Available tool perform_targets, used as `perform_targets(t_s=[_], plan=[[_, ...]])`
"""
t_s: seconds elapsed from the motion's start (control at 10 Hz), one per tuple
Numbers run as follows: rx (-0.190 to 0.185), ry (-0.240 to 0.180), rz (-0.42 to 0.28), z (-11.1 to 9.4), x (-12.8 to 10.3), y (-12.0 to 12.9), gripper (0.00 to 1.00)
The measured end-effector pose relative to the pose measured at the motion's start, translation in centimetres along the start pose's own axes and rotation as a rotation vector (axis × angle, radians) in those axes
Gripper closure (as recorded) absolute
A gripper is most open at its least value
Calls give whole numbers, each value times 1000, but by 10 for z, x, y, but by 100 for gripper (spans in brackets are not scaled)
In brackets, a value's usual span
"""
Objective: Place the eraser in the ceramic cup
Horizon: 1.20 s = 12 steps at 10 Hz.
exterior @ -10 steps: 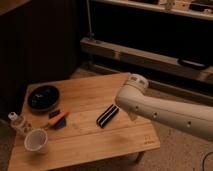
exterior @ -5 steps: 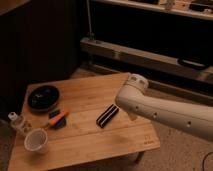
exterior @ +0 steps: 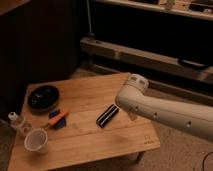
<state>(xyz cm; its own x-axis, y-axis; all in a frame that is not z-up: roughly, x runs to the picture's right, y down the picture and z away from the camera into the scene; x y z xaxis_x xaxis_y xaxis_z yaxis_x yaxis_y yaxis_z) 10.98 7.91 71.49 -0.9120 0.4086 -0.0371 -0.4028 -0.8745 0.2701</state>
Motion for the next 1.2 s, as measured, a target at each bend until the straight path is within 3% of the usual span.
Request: perform_targets(t_s=[1.2], plan=[[-29, 13, -27, -1, -2, 6, 20]])
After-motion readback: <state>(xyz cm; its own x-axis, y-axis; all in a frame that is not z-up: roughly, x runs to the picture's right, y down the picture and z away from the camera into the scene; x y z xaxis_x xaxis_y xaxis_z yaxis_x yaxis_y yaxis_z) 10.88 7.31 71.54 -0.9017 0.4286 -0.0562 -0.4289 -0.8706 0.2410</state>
